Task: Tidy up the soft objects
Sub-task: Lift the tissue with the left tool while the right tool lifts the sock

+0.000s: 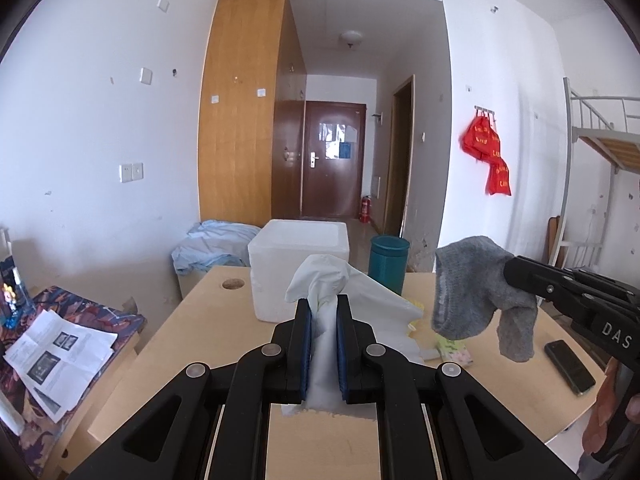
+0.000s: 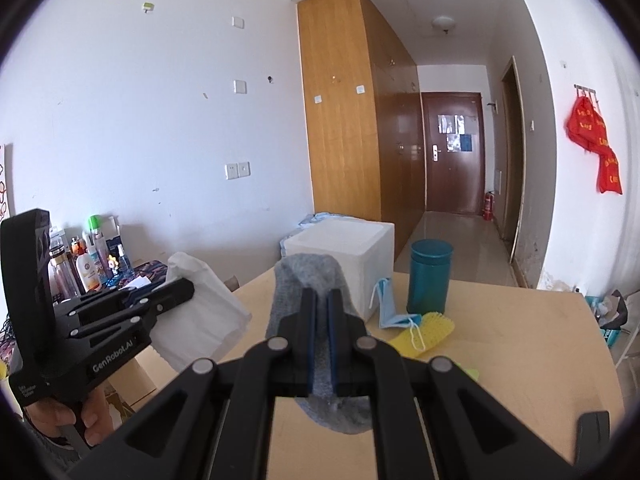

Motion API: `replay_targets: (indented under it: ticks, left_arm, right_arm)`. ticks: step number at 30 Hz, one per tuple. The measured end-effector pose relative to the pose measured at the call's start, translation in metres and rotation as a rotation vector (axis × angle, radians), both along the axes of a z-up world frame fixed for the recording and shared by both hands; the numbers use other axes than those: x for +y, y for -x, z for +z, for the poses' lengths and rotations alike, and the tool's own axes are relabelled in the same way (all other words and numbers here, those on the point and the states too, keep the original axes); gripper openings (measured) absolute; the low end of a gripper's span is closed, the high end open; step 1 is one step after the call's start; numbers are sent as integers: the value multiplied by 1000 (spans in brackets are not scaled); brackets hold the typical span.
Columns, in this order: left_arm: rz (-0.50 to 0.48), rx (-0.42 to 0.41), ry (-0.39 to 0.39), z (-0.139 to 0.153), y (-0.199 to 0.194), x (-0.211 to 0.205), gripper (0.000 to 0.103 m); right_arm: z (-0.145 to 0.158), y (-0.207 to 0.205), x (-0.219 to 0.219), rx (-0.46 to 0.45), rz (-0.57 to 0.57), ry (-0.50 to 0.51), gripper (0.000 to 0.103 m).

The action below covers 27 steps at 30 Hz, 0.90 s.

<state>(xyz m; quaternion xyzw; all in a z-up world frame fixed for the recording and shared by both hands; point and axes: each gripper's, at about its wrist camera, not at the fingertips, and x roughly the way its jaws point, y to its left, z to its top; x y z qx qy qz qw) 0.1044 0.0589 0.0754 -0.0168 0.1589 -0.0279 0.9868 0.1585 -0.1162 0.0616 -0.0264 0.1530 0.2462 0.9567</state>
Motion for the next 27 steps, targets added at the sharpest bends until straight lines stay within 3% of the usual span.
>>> replay_targets:
  ticks: [27]
  left_arm:
    - [34,44,5,23,-131,23,11]
  right_arm:
    - [18,-123,38,55,17,40,8]
